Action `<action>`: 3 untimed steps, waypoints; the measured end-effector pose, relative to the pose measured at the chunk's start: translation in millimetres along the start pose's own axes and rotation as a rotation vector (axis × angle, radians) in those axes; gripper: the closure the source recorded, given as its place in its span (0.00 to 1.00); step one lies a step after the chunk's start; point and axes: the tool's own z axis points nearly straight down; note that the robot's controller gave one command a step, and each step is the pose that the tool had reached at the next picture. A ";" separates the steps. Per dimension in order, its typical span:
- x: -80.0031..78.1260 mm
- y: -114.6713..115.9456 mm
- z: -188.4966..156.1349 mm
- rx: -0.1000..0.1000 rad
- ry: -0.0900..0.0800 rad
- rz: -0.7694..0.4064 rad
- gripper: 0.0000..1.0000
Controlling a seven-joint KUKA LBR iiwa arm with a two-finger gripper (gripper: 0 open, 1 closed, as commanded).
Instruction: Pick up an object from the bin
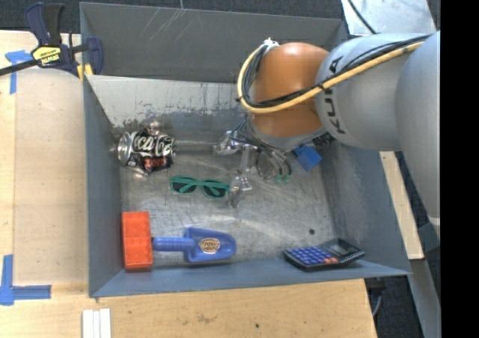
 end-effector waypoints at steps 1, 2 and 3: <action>-3.1 31.5 9.0 -0.001 0.001 0.075 0.00; -5.0 35.0 3.0 -0.001 -0.001 -0.044 0.00; -12.8 58.8 36.4 -0.001 0.001 0.023 0.00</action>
Offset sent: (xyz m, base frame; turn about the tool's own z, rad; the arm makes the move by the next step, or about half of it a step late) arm -0.0003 0.0356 -0.0036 -0.0433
